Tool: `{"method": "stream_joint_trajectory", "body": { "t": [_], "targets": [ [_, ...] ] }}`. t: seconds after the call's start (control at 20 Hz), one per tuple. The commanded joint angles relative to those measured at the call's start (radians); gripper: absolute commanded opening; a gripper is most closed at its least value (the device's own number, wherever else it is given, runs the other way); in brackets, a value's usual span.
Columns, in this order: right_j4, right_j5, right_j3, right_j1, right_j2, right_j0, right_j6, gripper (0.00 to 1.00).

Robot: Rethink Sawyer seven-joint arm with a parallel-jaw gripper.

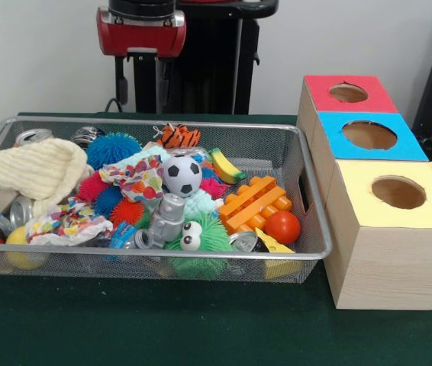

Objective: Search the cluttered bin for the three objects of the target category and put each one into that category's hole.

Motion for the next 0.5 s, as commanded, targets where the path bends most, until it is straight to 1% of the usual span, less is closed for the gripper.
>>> {"method": "stream_joint_trajectory", "body": {
  "t": [0.05, 0.5],
  "targets": [
    [0.048, -0.007, 0.081, -0.017, -0.095, 0.030, 0.244, 1.00],
    [0.092, -0.075, 0.099, 0.008, -0.140, 0.066, 0.228, 1.00]
  ]
}}
